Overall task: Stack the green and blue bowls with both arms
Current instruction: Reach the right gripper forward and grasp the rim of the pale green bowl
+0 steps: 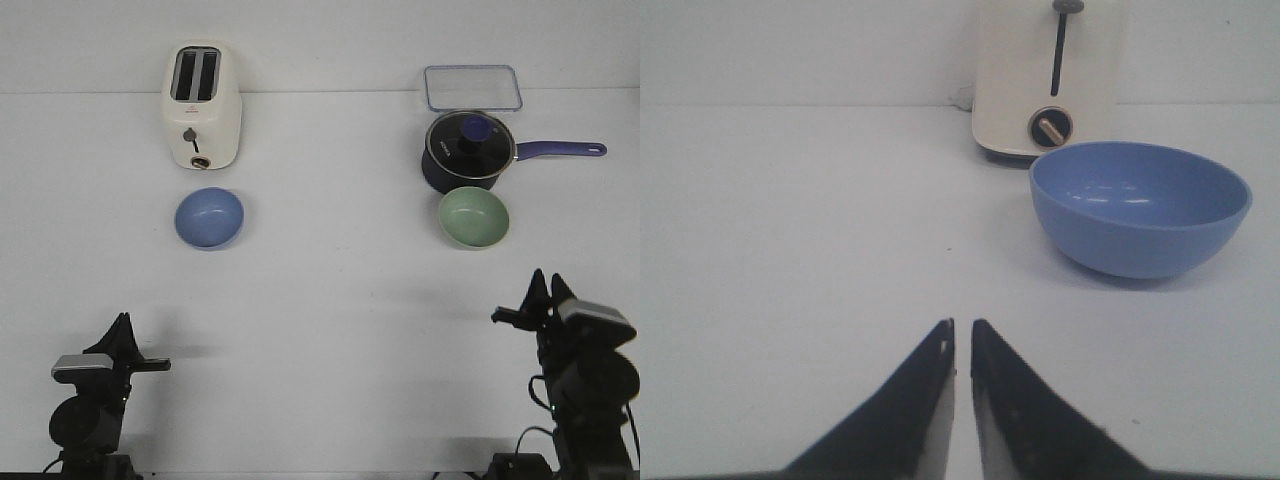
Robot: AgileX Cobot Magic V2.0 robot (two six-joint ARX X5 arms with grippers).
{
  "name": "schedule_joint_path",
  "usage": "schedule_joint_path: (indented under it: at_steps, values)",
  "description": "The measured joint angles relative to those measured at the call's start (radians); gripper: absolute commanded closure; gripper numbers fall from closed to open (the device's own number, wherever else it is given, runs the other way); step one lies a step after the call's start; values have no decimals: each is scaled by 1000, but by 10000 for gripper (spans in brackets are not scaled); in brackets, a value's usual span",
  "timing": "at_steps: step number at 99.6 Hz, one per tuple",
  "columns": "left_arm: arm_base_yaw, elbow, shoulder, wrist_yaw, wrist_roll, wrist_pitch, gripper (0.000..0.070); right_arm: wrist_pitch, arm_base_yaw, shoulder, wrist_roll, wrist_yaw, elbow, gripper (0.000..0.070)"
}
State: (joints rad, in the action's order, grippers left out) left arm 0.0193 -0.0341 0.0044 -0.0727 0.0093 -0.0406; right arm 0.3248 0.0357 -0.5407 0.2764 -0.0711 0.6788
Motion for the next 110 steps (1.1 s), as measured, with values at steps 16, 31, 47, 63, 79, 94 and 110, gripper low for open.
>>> schedule_joint_path:
  at_steps: [16,31,47,63,79,94,110]
  values:
    - [0,0,0,0,0,0,685,52,3,-361,-50,-3,217,283]
    - [0,0,0,0,0,0,685,76,33,-650,-79,-1,373,284]
    - [0,0,0,0,0,0,685,137,90,-916,-87,83,523,284]
    - [0,0,0,0,0,0,685,143,119,-1094,-88,130,597,284]
    - [0,0,0,0,0,0,685,118,132,-1188,-89,140,621,285]
    - [0,0,0,0,0,0,685,89,140,-1249,-89,174,622,305]
    - [0,0,0,0,0,0,685,87,140,-1294,-88,177,622,583]
